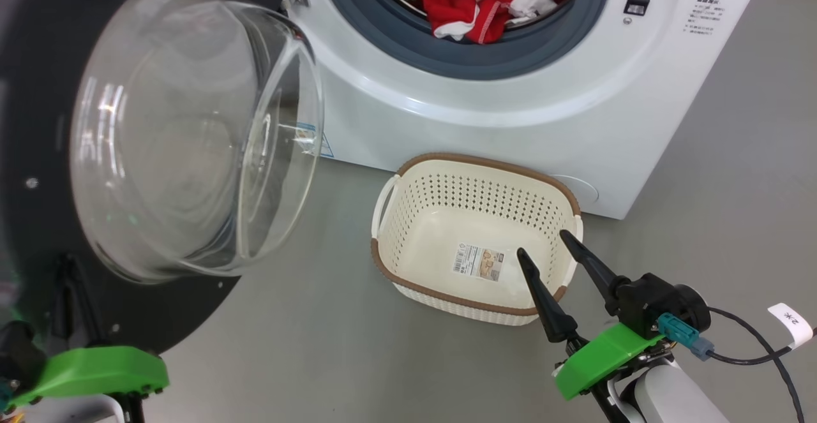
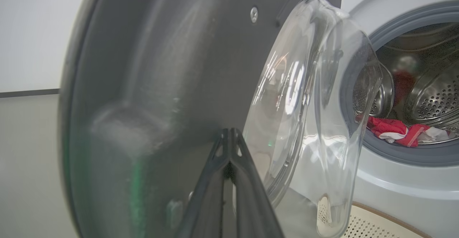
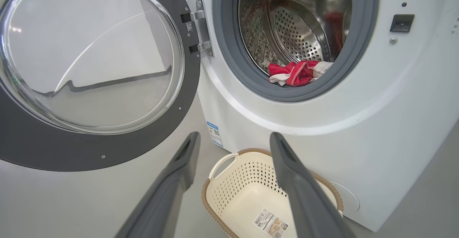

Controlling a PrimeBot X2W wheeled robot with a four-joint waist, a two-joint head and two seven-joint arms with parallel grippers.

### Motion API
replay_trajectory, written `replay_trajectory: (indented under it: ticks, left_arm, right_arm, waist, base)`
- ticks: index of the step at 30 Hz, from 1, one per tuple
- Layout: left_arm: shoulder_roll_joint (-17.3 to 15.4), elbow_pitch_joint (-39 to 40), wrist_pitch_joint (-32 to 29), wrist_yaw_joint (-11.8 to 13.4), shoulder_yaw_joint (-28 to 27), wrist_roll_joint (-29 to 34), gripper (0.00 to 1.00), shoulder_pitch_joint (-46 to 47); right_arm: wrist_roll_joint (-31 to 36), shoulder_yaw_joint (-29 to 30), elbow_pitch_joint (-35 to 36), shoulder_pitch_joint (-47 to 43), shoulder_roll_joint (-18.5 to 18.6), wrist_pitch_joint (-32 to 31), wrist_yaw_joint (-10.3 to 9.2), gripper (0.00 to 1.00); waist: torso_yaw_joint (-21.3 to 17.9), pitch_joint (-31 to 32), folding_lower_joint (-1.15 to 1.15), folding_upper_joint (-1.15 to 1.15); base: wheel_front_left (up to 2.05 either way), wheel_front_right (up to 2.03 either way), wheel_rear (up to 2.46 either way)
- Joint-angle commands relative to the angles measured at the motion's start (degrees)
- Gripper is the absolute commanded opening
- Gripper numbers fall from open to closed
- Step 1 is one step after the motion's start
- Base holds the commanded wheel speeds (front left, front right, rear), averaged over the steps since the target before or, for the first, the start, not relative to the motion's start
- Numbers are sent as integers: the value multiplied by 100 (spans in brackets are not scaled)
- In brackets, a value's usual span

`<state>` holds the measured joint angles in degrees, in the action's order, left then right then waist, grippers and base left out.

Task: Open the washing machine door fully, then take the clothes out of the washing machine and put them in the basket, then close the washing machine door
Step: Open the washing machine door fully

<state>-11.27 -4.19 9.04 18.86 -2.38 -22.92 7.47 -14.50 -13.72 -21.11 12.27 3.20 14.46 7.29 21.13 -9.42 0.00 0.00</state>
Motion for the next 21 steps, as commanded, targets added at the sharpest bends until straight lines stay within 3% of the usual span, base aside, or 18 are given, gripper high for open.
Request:
replay_trajectory:
  ticks: [1, 21]
  left_arm:
    - [-238, -2, 89, 57, -364, -64, 0, 284]
    - [-270, -929, 567, -69, -1044, -383, 0, 829]
  right_arm:
    - [61, -107, 137, 181, -33, 54, 20, 100]
    - [209, -117, 208, 292, 142, 54, 20, 100]
  waist:
    - [-64, -76, 0, 0]
    - [-257, -408, 0, 0]
  base:
    - [0, 0, 0]
    - [0, 0, 0]
